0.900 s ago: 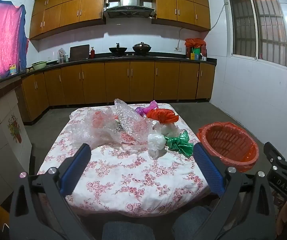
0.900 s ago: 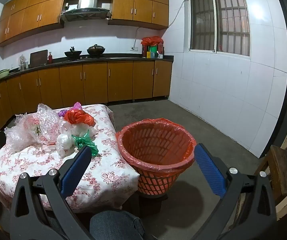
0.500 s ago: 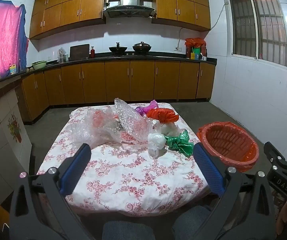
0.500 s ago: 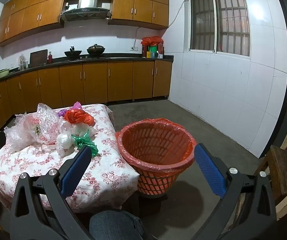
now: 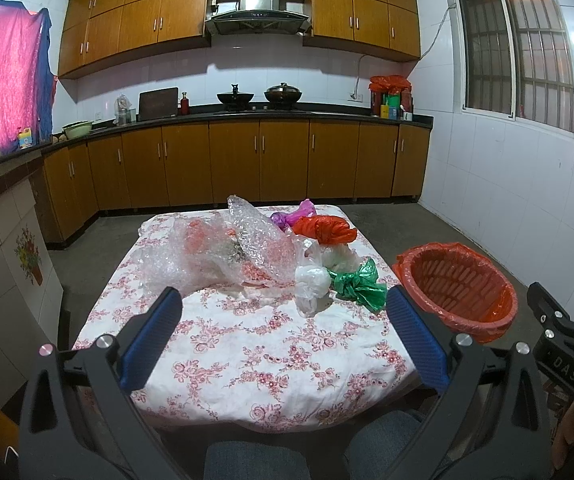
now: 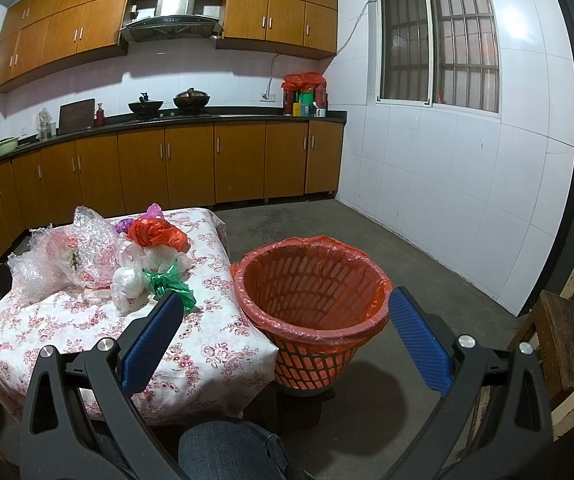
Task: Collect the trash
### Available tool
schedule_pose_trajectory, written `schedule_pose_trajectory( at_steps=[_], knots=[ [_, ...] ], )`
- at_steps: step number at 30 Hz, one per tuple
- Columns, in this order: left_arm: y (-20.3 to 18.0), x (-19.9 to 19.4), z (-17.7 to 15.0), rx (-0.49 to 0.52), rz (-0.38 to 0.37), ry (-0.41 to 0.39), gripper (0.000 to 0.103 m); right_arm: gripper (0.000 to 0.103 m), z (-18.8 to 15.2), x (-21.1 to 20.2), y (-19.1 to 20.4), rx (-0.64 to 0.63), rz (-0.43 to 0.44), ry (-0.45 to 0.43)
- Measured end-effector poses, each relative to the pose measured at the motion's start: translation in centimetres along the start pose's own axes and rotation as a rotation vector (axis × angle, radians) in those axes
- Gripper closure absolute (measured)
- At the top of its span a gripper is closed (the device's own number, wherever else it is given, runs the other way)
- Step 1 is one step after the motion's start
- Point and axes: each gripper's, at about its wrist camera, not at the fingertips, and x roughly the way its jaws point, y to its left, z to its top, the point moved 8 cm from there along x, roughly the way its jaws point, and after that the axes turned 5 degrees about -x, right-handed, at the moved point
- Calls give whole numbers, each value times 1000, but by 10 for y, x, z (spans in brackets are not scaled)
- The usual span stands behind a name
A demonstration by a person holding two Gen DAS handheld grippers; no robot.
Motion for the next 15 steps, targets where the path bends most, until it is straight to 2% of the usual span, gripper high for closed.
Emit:
schedule_pose_trajectory(
  at_steps=[15],
  knots=[
    [0,0,0,-1,-1,2,4,2,-1,0,2,-1,-1,1]
  ],
)
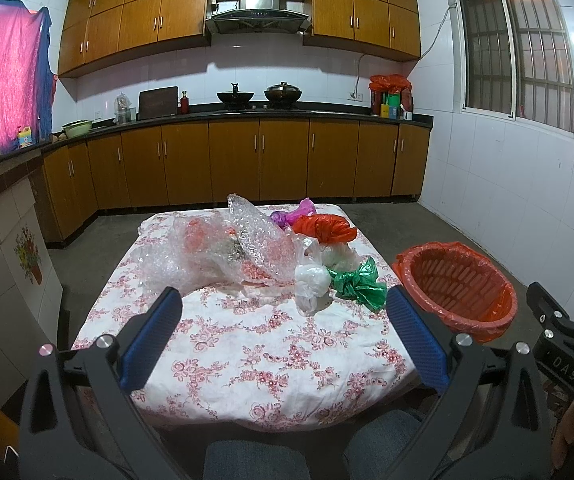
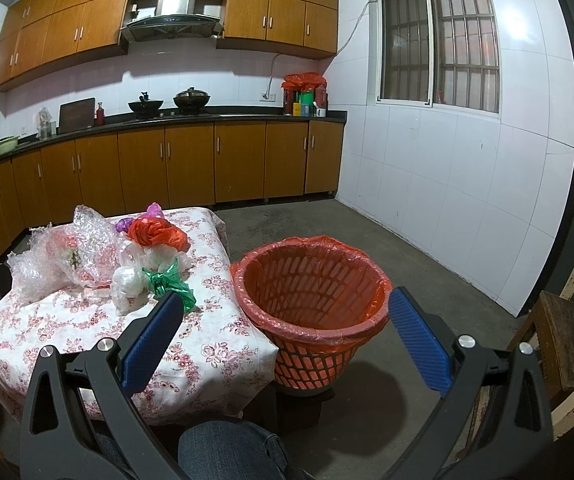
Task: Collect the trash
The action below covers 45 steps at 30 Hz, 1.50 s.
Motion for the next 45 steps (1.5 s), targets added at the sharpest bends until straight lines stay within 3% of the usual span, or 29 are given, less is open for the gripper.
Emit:
schedule_pose_trajectory(
  at_steps=[45],
  knots=[
    [0,-2,-6,-4,-1,8,4,2,-2,3,4,-7,-1,4]
  ],
)
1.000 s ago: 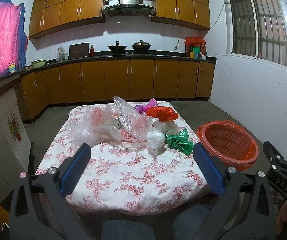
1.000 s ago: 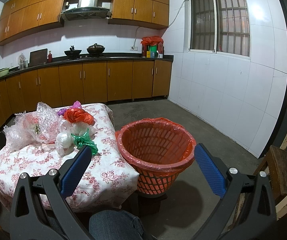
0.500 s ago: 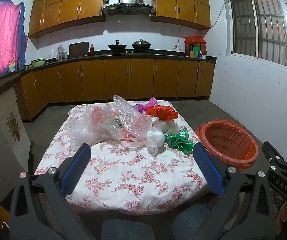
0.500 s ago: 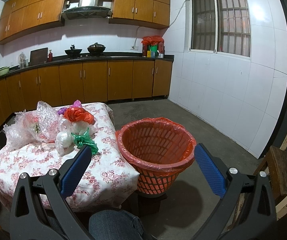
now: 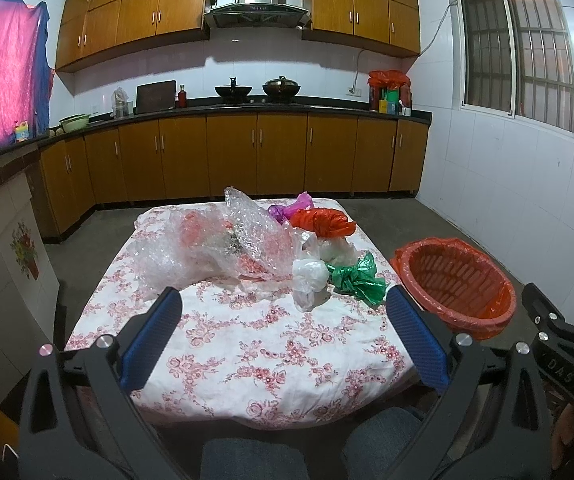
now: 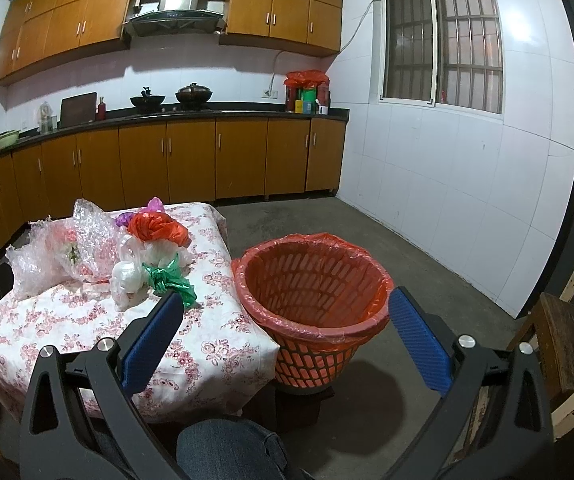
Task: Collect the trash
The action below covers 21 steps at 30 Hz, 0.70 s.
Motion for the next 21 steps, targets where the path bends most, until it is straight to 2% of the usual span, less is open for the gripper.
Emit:
schedule_pose_trajectory(
  at_steps=[5,11,17,21],
  knots=[
    [1,-1,-17,-22,14,12,4,2,-4,9,0,-8,4,8],
    [34,36,-26,-86,75,83,4,2,-2,35,10,-26,43,32],
    [78,55,-32,-132,166,105,4,3,6,75,40,-45,143,62],
    [107,67,-30,-156,236,97,4,15,10,110,75,-80,236,91]
  ],
)
